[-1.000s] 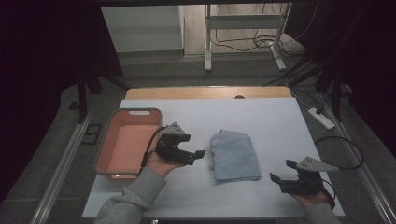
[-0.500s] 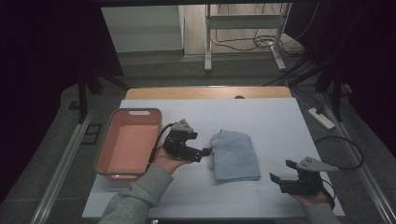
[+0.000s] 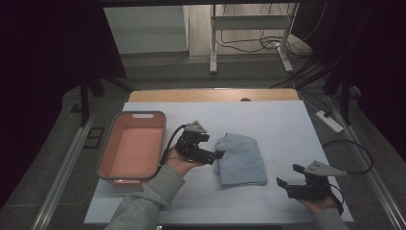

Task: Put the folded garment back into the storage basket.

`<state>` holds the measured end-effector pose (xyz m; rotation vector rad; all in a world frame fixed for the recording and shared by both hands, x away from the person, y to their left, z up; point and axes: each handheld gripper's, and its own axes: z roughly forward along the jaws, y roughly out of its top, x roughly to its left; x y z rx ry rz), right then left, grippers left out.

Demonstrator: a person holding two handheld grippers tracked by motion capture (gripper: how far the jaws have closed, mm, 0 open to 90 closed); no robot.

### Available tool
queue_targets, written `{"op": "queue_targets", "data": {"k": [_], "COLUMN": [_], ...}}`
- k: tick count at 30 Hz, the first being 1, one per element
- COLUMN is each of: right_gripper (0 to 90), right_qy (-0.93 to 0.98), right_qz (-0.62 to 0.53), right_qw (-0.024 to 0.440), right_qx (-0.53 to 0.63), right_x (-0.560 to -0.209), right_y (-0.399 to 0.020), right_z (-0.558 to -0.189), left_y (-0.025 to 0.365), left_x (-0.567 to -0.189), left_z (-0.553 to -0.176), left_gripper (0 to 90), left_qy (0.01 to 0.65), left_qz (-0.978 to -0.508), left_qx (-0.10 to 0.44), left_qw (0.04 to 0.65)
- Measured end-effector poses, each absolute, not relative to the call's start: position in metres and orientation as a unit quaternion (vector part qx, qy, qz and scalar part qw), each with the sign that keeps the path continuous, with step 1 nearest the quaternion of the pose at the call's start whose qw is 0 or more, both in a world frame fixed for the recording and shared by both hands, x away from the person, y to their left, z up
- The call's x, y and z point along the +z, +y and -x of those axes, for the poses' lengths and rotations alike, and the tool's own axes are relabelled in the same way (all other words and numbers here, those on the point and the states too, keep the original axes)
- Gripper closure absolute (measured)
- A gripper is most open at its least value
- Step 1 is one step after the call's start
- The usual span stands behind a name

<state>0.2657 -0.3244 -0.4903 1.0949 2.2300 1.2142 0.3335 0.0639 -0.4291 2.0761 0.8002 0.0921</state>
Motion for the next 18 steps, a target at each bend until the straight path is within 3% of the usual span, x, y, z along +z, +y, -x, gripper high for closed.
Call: {"op": "queue_targets", "data": {"k": [18], "right_gripper": [15.9], "right_qy": [0.790], "right_qz": [-0.393], "right_qw": [0.184], "right_qx": [0.434], "right_x": [-0.491], "right_y": [-0.327], "right_z": [-0.267], "left_y": [0.039], "left_x": [-0.439], "left_z": [-0.351], "left_gripper": [13.8], "left_qy": [0.318], "left_qz": [-0.855], "left_qx": [0.031], "left_qw": [0.409]}}
